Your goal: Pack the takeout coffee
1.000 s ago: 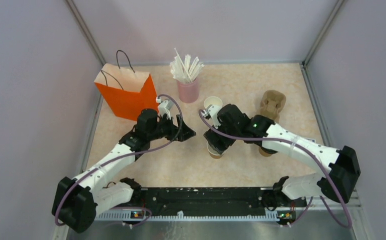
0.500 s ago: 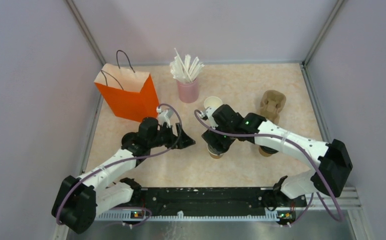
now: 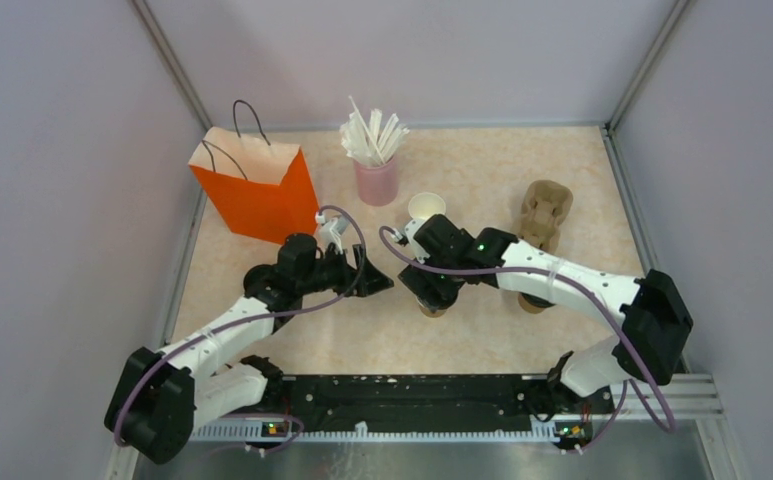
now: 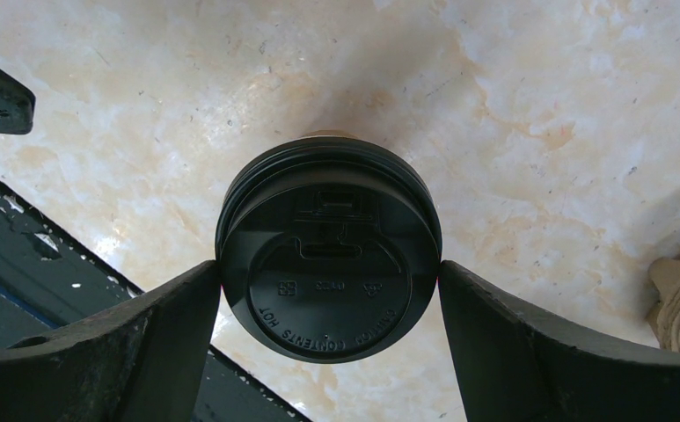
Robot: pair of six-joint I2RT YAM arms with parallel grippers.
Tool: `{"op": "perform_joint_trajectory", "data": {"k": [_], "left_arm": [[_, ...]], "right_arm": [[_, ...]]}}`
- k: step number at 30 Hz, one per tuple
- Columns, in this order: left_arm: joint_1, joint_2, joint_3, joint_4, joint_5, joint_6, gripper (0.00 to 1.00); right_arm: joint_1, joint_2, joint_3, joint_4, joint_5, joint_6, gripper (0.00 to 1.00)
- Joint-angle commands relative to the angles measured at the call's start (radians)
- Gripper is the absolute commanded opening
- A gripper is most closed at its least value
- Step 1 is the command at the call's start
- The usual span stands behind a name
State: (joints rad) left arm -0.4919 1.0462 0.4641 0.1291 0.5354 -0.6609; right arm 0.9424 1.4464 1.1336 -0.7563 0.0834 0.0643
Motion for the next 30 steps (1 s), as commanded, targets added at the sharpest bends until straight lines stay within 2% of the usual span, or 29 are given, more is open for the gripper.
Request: {"op": "perform_joint_trajectory", "data": {"k": [1, 30], "left_arm": [[-0.001, 0.012, -0.013, 0.064, 0.023, -0.005, 0.87], [-0.002, 0.046, -0.010, 0.093, 0.050, -0.004, 0.85]], "right_arm": [[0.012, 0.011, 0.041, -0.007, 0.016, 0.013, 0.89], [0.018, 0.019, 0.094, -0.047, 0.028, 0.005, 0.89]]}}
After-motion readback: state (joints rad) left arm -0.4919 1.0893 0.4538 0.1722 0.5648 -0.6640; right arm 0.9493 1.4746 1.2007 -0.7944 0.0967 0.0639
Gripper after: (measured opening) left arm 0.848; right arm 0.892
